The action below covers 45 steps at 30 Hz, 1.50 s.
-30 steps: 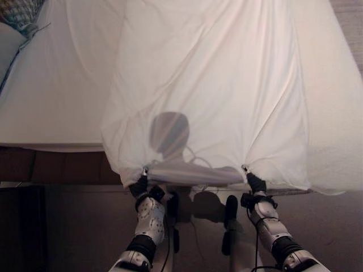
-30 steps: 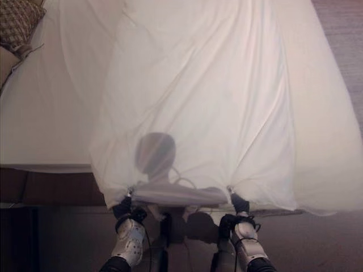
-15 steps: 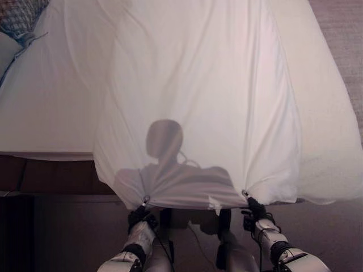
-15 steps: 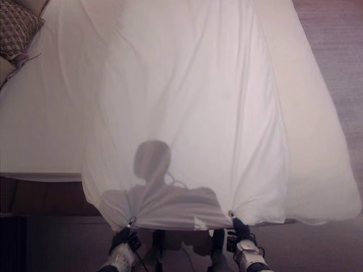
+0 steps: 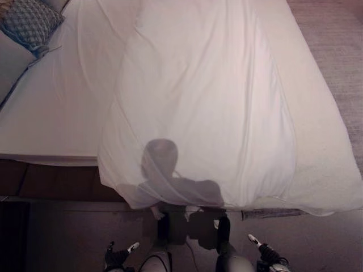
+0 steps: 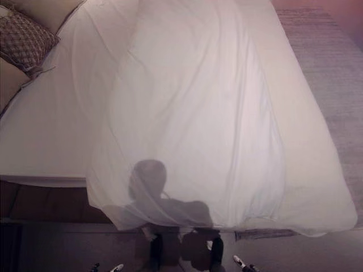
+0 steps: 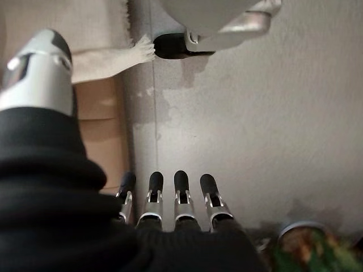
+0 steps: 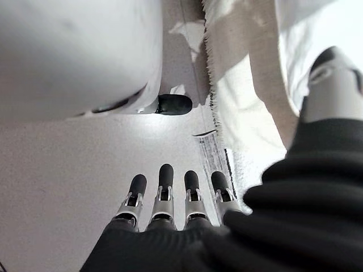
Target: Make the bed
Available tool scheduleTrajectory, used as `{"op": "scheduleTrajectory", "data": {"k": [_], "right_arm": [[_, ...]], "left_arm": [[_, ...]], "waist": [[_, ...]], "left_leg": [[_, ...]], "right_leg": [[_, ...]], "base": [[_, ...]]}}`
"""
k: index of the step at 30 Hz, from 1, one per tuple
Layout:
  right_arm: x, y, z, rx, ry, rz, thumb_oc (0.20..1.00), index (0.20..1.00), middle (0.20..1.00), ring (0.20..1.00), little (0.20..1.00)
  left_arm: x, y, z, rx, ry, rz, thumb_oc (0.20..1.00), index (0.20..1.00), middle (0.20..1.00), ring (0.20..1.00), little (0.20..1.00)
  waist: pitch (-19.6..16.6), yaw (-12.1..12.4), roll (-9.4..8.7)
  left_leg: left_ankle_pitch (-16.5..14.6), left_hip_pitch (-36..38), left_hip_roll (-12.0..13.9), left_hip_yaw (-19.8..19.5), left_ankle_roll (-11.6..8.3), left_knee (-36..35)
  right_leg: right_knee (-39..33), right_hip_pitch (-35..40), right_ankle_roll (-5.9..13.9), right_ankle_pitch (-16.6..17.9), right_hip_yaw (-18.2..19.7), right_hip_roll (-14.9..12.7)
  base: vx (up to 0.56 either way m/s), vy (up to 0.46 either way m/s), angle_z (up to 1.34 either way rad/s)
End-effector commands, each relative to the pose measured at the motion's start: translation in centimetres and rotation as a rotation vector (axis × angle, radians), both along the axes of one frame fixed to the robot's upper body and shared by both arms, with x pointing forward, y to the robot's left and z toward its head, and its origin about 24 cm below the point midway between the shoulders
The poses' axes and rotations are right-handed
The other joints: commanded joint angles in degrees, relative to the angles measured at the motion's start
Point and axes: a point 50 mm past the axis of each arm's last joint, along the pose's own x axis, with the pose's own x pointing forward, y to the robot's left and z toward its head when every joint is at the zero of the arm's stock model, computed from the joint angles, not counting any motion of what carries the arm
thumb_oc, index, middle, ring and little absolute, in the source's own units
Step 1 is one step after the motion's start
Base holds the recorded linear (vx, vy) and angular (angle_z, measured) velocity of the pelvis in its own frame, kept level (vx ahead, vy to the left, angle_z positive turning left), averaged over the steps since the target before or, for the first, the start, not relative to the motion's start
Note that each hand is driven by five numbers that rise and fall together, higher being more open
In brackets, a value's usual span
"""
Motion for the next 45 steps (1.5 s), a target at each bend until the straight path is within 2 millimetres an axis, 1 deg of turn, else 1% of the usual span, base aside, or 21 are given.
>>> {"op": "scheduleTrajectory", "data": {"k": [1,2,3,5,6,7,9,13,16,18,19,23,24,28,31,33,34,38,41,42,45], "right_arm": [[2.5,0.9,1.2,-0.008,-0.132,0.135,1.0,1.0,1.0,1.0,1.0],[2.5,0.9,1.2,-0.008,-0.132,0.135,1.0,1.0,1.0,1.0,1.0],[4.7,1.7,2.8,0.001,-0.253,0.254,1.0,1.0,1.0,1.0,1.0],[6.8,2.6,4.3,0.025,-0.357,0.311,1.0,1.0,1.0,1.0,1.0],[6.8,2.6,4.3,0.025,-0.357,0.311,1.0,1.0,1.0,1.0,1.0],[9.2,3.9,6.3,0.057,-0.478,0.402,1.0,1.0,1.0,1.0,1.0],[11.4,4.7,8.8,0.117,-0.6,0.491,1.0,1.0,1.0,1.0,1.0],[14.8,6.1,12.5,0.174,-0.706,0.699,1.0,1.0,1.0,1.0,1.0],[17.1,6.8,14.9,0.182,-0.768,0.78,1.0,1.0,1.0,1.0,1.0],[17.6,6.9,15.4,0.184,-0.772,0.789,1.0,1.0,1.0,1.0,1.0],[18.9,7.8,16.9,0.185,-0.81,0.816,1.0,1.0,1.0,1.0,1.0],[20.6,8.5,18.9,0.219,-0.865,0.781,1.0,1.0,1.0,1.0,1.0],[21.8,8.6,20.1,0.232,-0.895,0.73,1.0,1.0,1.0,1.0,1.0],[23.6,8.7,22.3,0.214,-0.923,0.678,1.0,1.0,1.0,1.0,1.0],[25.5,8.9,25.3,0.193,-0.963,0.64,1.0,1.0,1.0,1.0,1.0],[25.9,8.9,26.0,0.184,-0.969,0.633,1.0,1.0,1.0,1.0,1.0],[26.7,8.3,27.6,0.176,-0.992,0.573,1.0,1.0,1.0,1.0,1.0],[27.7,6.8,30.1,0.144,-1.027,0.455,1.0,1.0,1.0,1.0,1.0],[28.0,5.7,30.9,0.114,-1.028,0.41,1.0,1.0,1.0,1.0,1.0],[28.2,4.0,31.8,0.057,-1.022,0.337,1.0,1.0,1.0,1.0,1.0],[28.2,2.4,32.3,0.013,-1.003,0.29,1.0,1.0,1.0,1.0,1.0]], "left_arm": [[2.4,-0.9,1.5,0.037,-0.134,-0.227,1.0,1.0,1.0,1.0,1.0],[2.4,-0.9,1.5,0.037,-0.134,-0.227,1.0,1.0,1.0,1.0,1.0],[4.5,-1.3,3.3,0.004,-0.241,-0.407,1.0,1.0,1.0,1.0,1.0],[6.8,-2.1,5.1,-0.041,-0.342,-0.507,1.0,1.0,1.0,1.0,1.0],[6.9,-2.1,5.1,-0.041,-0.342,-0.507,1.0,1.0,1.0,1.0,1.0],[9.6,-3.2,7.5,-0.063,-0.455,-0.639,1.0,1.0,1.0,1.0,1.0],[12.3,-5.0,10.6,-0.111,-0.572,-0.799,1.0,1.0,1.0,1.0,1.0],[15.8,-8.4,14.7,-0.217,-0.668,-1.019,1.0,1.0,1.0,1.0,1.0],[17.9,-10.6,17.2,-0.245,-0.713,-1.129,1.0,1.0,1.0,1.0,1.0],[18.4,-11.0,17.9,-0.259,-0.725,-1.144,1.0,1.0,1.0,1.0,1.0],[19.7,-12.2,19.3,-0.289,-0.752,-1.17,1.0,1.0,1.0,1.0,1.0],[21.3,-12.9,21.3,-0.285,-0.804,-1.165,1.0,1.0,1.0,1.0,1.0],[22.4,-13.0,22.4,-0.25,-0.827,-1.145,1.0,1.0,1.0,1.0,1.0],[23.9,-12.5,23.8,-0.194,-0.859,-1.072,1.0,1.0,1.0,1.0,1.0],[25.7,-11.4,26.2,-0.076,-0.903,-1.0,1.0,1.0,1.0,1.0,1.0],[26.0,-10.9,26.5,-0.076,-0.908,-0.963,1.0,1.0,1.0,1.0,1.0],[26.7,-10.0,27.8,-0.04,-0.937,-0.89,1.0,1.0,1.0,1.0,1.0],[27.7,-7.5,28.9,0.0,-0.915,-0.766,1.0,1.0,1.0,1.0,1.0],[28.0,-6.2,29.6,0.017,-0.924,-0.69,1.0,1.0,1.0,1.0,1.0],[28.1,-4.2,29.8,0.021,-0.917,-0.594,1.0,1.0,1.0,1.0,1.0],[28.1,-2.5,30.4,0.041,-0.918,-0.533,1.0,1.0,1.0,1.0,1.0]], "waist": [[0.4,0.8,-0.86],[0.4,0.8,-0.86],[0.8,0.5,-0.99],[1.2,0.1,-1.18],[1.2,0.1,-1.19],[1.9,-0.3,-1.39],[3.1,-0.5,-1.49],[5.4,-0.8,-1.52],[7.3,-0.9,-1.06],[7.7,-1.0,-1.02],[8.5,-1.1,-0.91],[8.6,-1.2,-0.7],[8.8,-1.4,-0.65],[8.8,-1.2,-0.88],[9.5,-1.0,-1.24],[9.8,-1.0,-1.41],[10.0,-0.9,-1.5],[10.4,-0.9,-1.89],[11.0,-0.9,-2.01],[11.1,-0.7,-2.26],[11.4,-0.5,-2.43]], "left_leg": [[1.9,-3.3,1.6,-1.5,-1.22,-0.9],[1.9,-3.3,1.6,-1.5,-1.22,-0.9],[1.9,-3.3,1.7,-1.2,-1.21,-0.9],[1.8,-3.4,1.7,-1.0,-1.21,-0.9],[1.8,-3.4,1.7,-1.0,-1.21,-0.9],[2.0,-3.5,1.7,-0.5,-1.17,-0.9],[1.7,-3.8,1.7,-0.2,-1.04,-0.3],[1.0,-6.6,1.6,0.2,-0.83,3.2],[1.2,-9.3,1.4,-0.1,-0.93,4.8],[1.0,-10.3,1.4,-0.3,-0.92,5.4],[0.8,-13.3,1.0,-0.4,-1.14,8.1],[-0.3,-19.0,0.4,-1.2,-1.29,13.3],[-1.0,-22.1,0.0,-1.6,-1.62,16.4],[-1.6,-25.8,0.1,-1.5,-1.75,19.0],[-2.8,-29.5,0.0,-1.1,-1.6,22.9],[-3.1,-30.5,0.0,-1.0,-1.63,24.3],[-3.8,-31.9,0.0,-1.0,-1.62,26.0],[-4.7,-33.6,0.1,-0.7,-1.56,28.4],[-5.1,-33.7,0.2,-0.7,-1.4,29.1],[-5.6,-34.2,0.4,-0.4,-1.43,29.7],[-5.9,-34.4,0.4,-0.5,-1.37,30.2]], "right_leg": [[0.2,-3.1,5.32,2.8,1.5,-5.3],[0.2,-3.1,5.32,2.8,1.6,-5.3],[0.2,-3.2,5.47,2.7,1.8,-5.2],[0.6,-3.7,5.47,2.7,2.2,-5.2],[0.6,-3.7,5.47,2.7,2.3,-5.2],[1.6,-4.7,5.48,2.5,3.0,-5.0],[2.8,-5.7,5.44,2.2,3.7,-4.9],[6.9,-9.6,5.03,1.1,4.7,-5.0],[10.0,-13.1,4.7,0.3,5.0,-4.9],[10.6,-14.0,4.69,0.1,5.0,-4.9],[12.5,-16.4,4.62,-0.3,5.0,-5.2],[17.8,-21.8,4.43,-1.9,5.5,-5.6],[21.3,-24.9,4.29,-2.7,5.8,-5.8],[23.1,-28.3,4.2,-2.9,5.8,-6.0],[26.4,-31.9,3.83,-3.5,6.7,-6.3],[27.4,-32.8,3.71,-3.7,6.9,-6.4],[28.7,-34.2,3.51,-4.1,7.0,-6.6],[30.4,-35.5,3.18,-4.8,7.5,-6.6],[31.3,-35.7,3.03,-5.1,7.5,-6.8],[31.2,-35.9,3.07,-5.1,7.4,-7.1],[31.1,-35.7,3.06,-5.2,7.2,-7.1]], "base": [[0.0,0.0,0.0],[0.0,0.0,0.0],[0.0,0.0,0.0],[-0.01,0.007,-0.02],[-0.04,0.031,-0.09],[-0.04,0.036,-0.07],[-0.07,0.041,-0.11],[-0.09,0.03,-0.17],[-0.11,0.021,-0.05],[-0.1,0.006,0.01],[-0.12,0.004,0.01],[-0.09,0.011,0.09],[-0.05,0.003,0.14],[-0.04,0.0,0.18],[-0.02,0.012,0.02],[-0.01,0.004,-0.02],[0.0,0.0,0.0],[0.0,0.006,-0.02],[0.0,0.0,0.0],[0.0,0.0,0.0],[0.01,0.005,0.02]]}}
